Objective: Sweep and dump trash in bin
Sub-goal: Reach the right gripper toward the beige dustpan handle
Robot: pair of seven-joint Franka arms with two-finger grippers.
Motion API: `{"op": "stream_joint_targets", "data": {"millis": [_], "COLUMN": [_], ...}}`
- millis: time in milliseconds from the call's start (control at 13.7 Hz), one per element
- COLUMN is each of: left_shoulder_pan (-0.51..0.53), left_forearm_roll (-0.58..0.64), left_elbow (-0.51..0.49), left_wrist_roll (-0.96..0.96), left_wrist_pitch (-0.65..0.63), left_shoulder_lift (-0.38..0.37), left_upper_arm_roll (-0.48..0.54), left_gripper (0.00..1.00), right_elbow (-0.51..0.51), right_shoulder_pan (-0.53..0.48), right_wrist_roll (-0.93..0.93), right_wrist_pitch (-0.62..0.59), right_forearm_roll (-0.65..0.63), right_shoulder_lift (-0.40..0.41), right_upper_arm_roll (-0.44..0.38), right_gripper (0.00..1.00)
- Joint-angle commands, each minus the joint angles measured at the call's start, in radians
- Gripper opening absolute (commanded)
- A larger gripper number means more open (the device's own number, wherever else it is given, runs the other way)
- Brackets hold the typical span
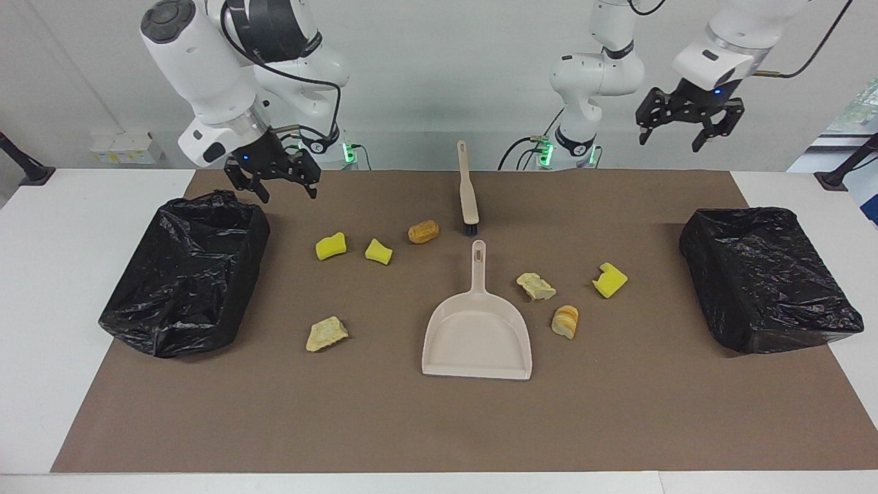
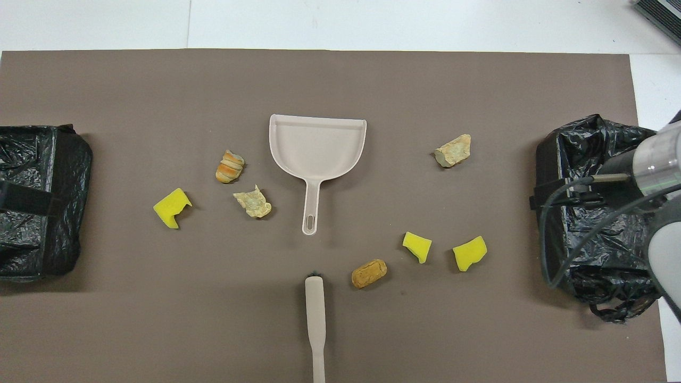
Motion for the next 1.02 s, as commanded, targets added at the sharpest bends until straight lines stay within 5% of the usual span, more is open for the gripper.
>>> {"op": "stream_joint_targets", "data": {"millis": [0, 438, 950], "left_shoulder_pan": [-0.091, -0.257, -0.497], "left_forearm_roll": [-0.013, -0.149, -0.195], "left_elbow": [-0.285, -0.491, -0.701], "left_wrist_roll": [-0.051, -0.288, -0.569], "left_wrist_pitch": [0.063, 0.102, 0.366], "left_shoulder_lift": [-0.199, -0.272, -0.296], "left_upper_arm_roll": [-0.022, -0.029, -0.043], "left_gripper": [1.0, 1.0, 1.0], "right_elbow": [0.02, 0.132, 0.3], "right_shoulder_pan": [0.078, 0.256, 0.382], "right_wrist_roll": [0.104, 0.272, 0.562], "right_wrist_pitch": [0.106, 0.171, 0.253], "right_forearm_roll": [0.021, -0.028, -0.063], "right_shoulder_lift": [0.078, 0.263, 0.475], "right_upper_arm_roll": [0.0, -0.002, 0.001], "right_gripper": [1.0, 1.0, 1.0]}}
